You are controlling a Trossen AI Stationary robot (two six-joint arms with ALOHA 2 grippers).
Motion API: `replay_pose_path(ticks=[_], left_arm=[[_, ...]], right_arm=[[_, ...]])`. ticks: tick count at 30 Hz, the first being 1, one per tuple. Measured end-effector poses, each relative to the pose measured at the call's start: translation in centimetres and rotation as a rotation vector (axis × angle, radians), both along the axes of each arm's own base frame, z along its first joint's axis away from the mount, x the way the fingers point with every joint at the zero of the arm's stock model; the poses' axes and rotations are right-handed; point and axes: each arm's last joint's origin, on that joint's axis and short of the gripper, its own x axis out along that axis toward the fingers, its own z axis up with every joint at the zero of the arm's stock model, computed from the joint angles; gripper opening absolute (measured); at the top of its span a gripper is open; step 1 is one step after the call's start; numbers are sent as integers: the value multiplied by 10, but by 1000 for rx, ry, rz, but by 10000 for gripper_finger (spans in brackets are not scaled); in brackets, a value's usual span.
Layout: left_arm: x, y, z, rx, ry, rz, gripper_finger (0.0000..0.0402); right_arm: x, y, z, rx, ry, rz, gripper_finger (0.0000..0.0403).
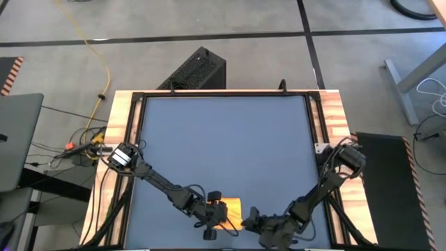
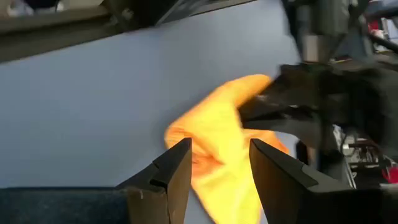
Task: Roll towel into tight, uniform cylinder
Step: Roll the orange microfiber towel
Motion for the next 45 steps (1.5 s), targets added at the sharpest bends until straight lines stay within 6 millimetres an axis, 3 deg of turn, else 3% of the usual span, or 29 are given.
replay_pose_path(ticks=[4, 10, 24, 33, 41, 45], left_arm=[[2, 3, 0, -33, 15, -2, 0], [3, 4, 0, -68, 37, 1, 0], [0, 4, 7, -87, 40, -1, 0], [-2, 0, 6, -74, 39, -1, 0], [-18, -14, 11, 12, 35, 37, 0], [-23, -18, 11, 20, 50, 47, 0]], right_arm=[[9, 9, -16, -77, 20, 27, 185], [22, 20, -20, -165, 17, 53, 185], [30, 6, -25, -101, 122, -31, 113], [44, -9, -28, 160, 211, -131, 17], [50, -19, -27, 422, 284, -212, 12], [43, -39, -26, 628, 278, -224, 9]])
